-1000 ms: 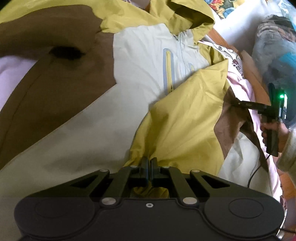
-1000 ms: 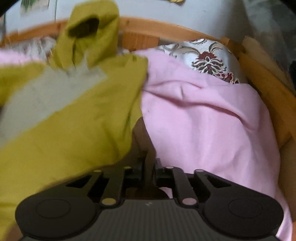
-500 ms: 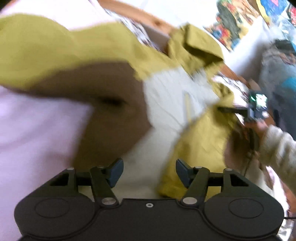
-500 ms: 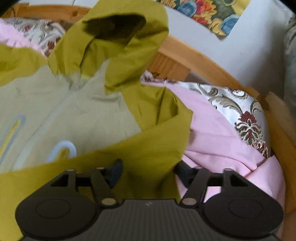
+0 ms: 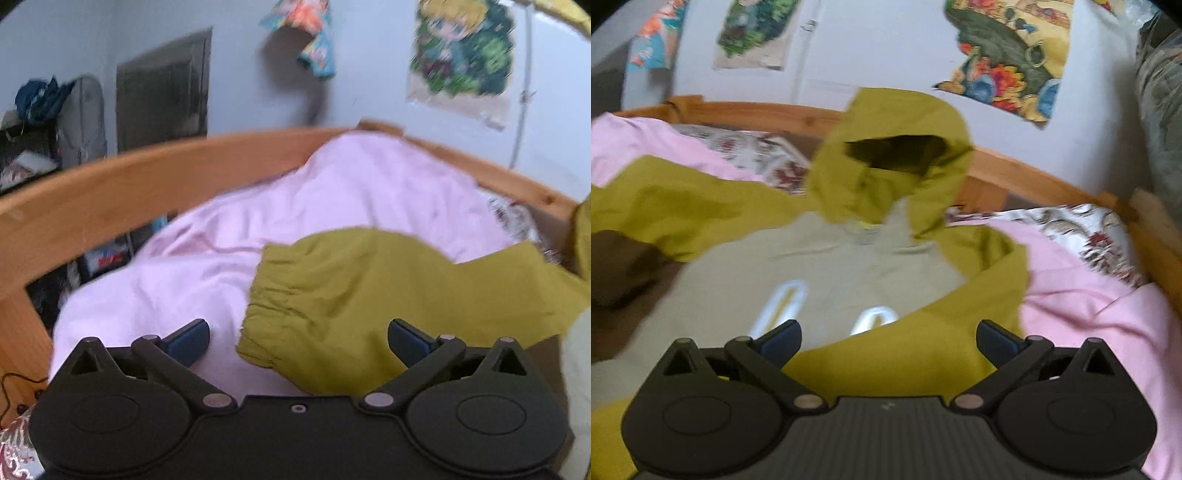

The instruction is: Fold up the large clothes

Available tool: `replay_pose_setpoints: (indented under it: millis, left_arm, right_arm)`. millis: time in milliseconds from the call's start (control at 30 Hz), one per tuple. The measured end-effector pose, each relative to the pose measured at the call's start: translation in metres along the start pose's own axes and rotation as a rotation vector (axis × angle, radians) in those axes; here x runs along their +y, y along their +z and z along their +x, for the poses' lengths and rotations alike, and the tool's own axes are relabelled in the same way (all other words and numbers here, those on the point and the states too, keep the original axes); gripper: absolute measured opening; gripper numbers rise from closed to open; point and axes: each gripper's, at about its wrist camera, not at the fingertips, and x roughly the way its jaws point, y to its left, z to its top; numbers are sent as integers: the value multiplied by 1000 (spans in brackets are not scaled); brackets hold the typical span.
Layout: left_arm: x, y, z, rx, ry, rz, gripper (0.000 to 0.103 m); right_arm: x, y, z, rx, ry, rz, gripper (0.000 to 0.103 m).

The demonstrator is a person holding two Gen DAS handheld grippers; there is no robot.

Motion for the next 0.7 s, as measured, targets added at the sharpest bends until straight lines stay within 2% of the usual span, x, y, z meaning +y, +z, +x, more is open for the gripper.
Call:
replay_pose_setpoints:
  millis: [67, 133, 167, 200, 233, 267, 367, 433, 467, 533, 633, 700]
  left_arm:
    - [6, 4, 11, 33, 0, -48, 101]
    - [12, 4, 15, 18, -5, -90, 89]
    - [12, 5, 16, 15, -1, -93, 68]
    - [10, 7, 17, 27, 3, -86, 53]
    - [6, 7, 17, 34, 34, -73, 47]
    - [2, 7, 14, 20, 53, -52, 33]
    - [-9, 10, -2, -82, 39, -29, 26]
    - [-17, 16, -23, -168, -9, -28, 25]
    - [-21, 21, -34, -206, -42, -28, 25]
    - [-35, 34, -57, -290, -153, -14, 25]
    - [-70, 56, -91, -396, -351, 54, 24]
    - [-95, 69, -110, -428, -527, 81, 23]
  right_arm:
    - [9, -4, -7, 4, 40, 16, 103]
    - [18, -9, -15, 10, 63, 24, 103]
    - [21, -11, -18, 8, 68, 25, 103]
    - [24, -14, -21, 7, 74, 23, 103]
    - [27, -16, -24, 9, 79, 20, 103]
    - [28, -19, -25, 12, 82, 17, 103]
    - [31, -27, -28, 25, 88, 25, 103]
    - [30, -30, -30, 29, 91, 45, 103]
    - [28, -31, -31, 29, 92, 59, 103]
    - [25, -31, -32, 27, 100, 78, 103]
    - [22, -28, -35, 12, 125, 85, 103]
    - [22, -24, -40, -7, 133, 78, 103]
